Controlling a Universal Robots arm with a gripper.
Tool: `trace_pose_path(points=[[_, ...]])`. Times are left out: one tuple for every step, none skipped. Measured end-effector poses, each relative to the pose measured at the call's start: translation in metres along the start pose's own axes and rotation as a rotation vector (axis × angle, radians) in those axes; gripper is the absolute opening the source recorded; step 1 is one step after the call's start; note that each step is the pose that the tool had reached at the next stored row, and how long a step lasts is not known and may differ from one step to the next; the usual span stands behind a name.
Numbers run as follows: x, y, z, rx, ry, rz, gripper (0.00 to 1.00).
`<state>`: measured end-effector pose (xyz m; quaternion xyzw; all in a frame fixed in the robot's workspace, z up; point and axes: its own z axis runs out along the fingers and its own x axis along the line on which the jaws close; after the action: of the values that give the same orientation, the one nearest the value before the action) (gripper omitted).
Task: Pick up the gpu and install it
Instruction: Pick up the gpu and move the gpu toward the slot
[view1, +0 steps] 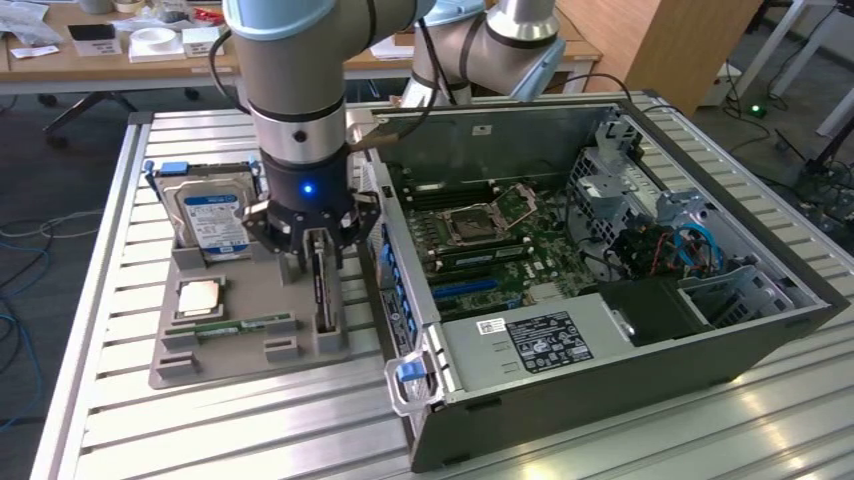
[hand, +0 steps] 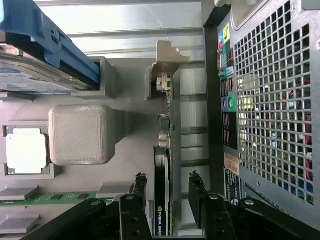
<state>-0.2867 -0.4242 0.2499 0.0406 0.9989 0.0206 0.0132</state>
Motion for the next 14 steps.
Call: trace_pose_path(points=[[0.001,-0.0001,0.0008,0.0005,0.0000,0.001,0.47],[0.002,-0.0002,0.0016,0.0009,-0.0003,0.002,0.47],[0.002,-0.0001,0.0024,0.0015,-0.0004,0.004,0.47],[0.002,-0.0002,0.0036,0.0018,-0.0005,0.005,0.47],[0.002,-0.0003,0.0051,0.0020,-0.0005,0.005,0.47],[0.002,-0.0003,0.0069,0.0021,-0.0005,0.006,0.47],[0.002,-0.0002,0.0087,0.0021,-0.0006,0.006,0.47],[0.002,-0.0002,0.0101,0.0022,-0.0006,0.007,0.47],[0.002,0.0000,0.0107,0.0023,-0.0006,0.007,0.47],[0.002,-0.0001,0.0113,0.0024,-0.0005,0.007,0.47],[0.002,-0.0001,0.0122,0.0025,-0.0005,0.007,0.47],[0.002,-0.0001,0.0136,0.0024,-0.0006,0.007,0.47],[0.003,-0.0001,0.0146,0.0025,-0.0006,0.007,0.47],[0.003,-0.0001,0.0153,0.0025,-0.0006,0.008,0.47]])
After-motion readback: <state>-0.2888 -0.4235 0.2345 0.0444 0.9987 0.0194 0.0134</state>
